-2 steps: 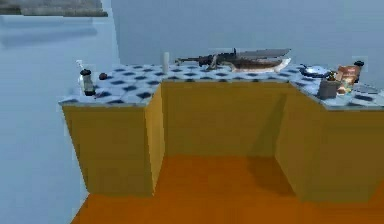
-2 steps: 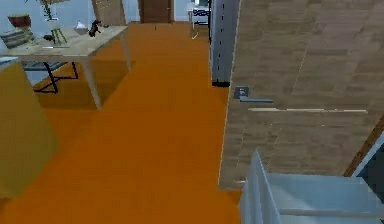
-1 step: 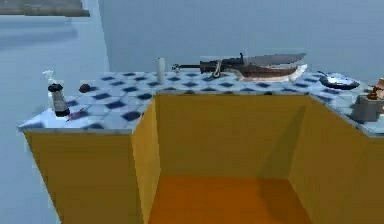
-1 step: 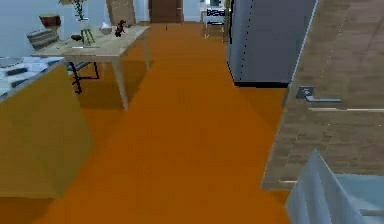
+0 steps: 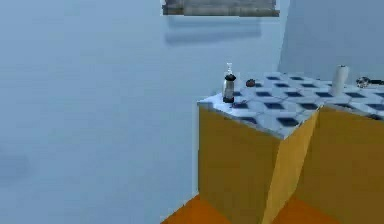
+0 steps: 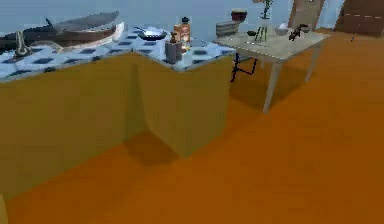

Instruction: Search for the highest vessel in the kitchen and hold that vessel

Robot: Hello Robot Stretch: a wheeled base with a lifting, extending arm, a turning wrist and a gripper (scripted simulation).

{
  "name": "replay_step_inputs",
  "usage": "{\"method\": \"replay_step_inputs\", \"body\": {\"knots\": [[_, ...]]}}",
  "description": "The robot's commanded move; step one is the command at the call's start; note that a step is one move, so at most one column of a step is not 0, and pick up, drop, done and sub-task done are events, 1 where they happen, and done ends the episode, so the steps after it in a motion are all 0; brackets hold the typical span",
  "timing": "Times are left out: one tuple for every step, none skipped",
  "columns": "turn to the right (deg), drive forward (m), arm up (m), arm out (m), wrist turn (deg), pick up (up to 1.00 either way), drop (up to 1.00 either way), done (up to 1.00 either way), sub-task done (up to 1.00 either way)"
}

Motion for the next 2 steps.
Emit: {"method": "replay_step_inputs", "body": {"knots": [[-45.0,0.0,0.0,0.0,0.0,0.0,0.0,0.0,0.0],[-45.0,0.0,0.0,0.0,0.0,0.0,0.0,0.0,0.0]]}}
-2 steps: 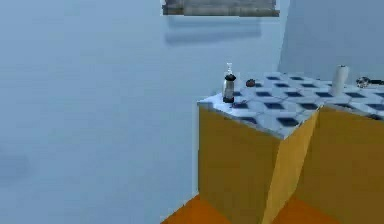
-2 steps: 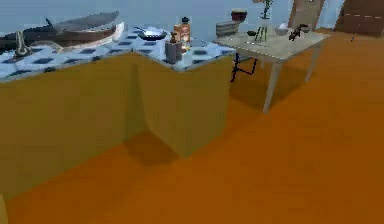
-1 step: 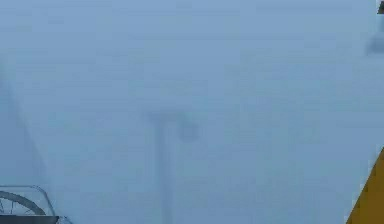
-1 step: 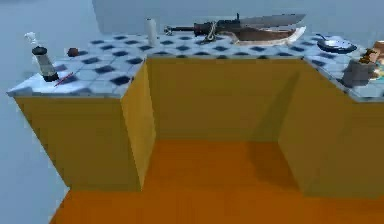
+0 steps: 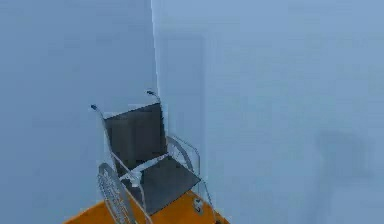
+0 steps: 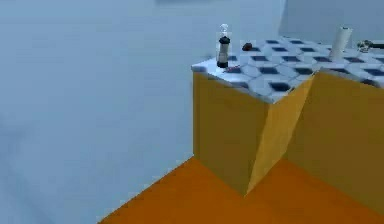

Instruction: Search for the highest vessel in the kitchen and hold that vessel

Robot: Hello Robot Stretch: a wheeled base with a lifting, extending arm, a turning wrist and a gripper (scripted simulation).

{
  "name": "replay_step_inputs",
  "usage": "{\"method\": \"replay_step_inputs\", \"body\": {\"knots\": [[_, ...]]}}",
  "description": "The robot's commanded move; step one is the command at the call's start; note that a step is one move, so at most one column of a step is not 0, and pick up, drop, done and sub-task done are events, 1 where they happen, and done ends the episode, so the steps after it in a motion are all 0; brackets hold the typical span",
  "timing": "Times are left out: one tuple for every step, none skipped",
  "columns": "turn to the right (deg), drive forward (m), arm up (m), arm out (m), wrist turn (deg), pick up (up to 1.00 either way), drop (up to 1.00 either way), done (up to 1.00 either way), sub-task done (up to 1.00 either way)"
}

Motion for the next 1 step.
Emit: {"method": "replay_step_inputs", "body": {"knots": [[-45.0,0.0,0.0,0.0,0.0,0.0,0.0,0.0,0.0]]}}
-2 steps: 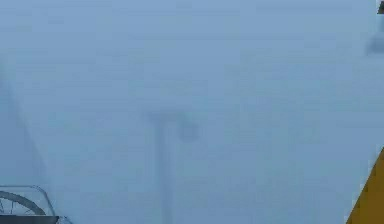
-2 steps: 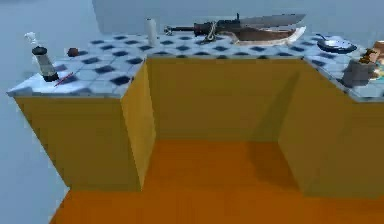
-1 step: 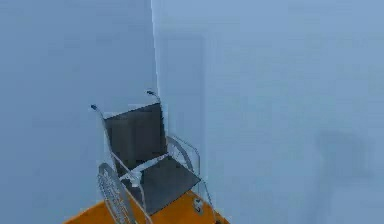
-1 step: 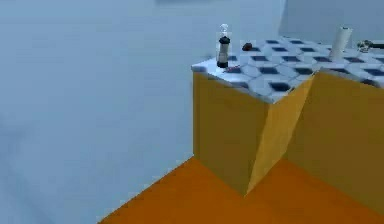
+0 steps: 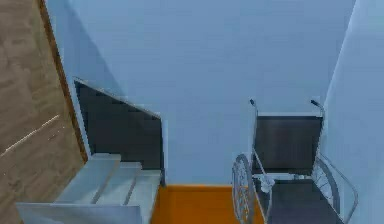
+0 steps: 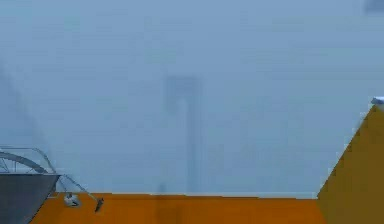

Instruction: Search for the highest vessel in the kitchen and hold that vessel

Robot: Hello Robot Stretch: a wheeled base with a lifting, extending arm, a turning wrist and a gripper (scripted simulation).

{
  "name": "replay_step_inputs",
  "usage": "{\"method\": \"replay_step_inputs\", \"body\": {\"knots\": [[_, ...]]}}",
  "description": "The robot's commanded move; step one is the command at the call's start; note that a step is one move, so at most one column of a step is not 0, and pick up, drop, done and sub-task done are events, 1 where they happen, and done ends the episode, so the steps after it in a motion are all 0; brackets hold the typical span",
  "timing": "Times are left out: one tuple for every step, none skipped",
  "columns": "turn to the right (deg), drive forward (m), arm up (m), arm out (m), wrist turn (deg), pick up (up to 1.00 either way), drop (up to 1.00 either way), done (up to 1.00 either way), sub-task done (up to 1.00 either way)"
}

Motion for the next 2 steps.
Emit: {"method": "replay_step_inputs", "body": {"knots": [[-45.0,0.0,0.0,0.0,0.0,0.0,0.0,0.0,0.0],[-45.0,0.0,0.0,0.0,0.0,0.0,0.0,0.0,0.0]]}}
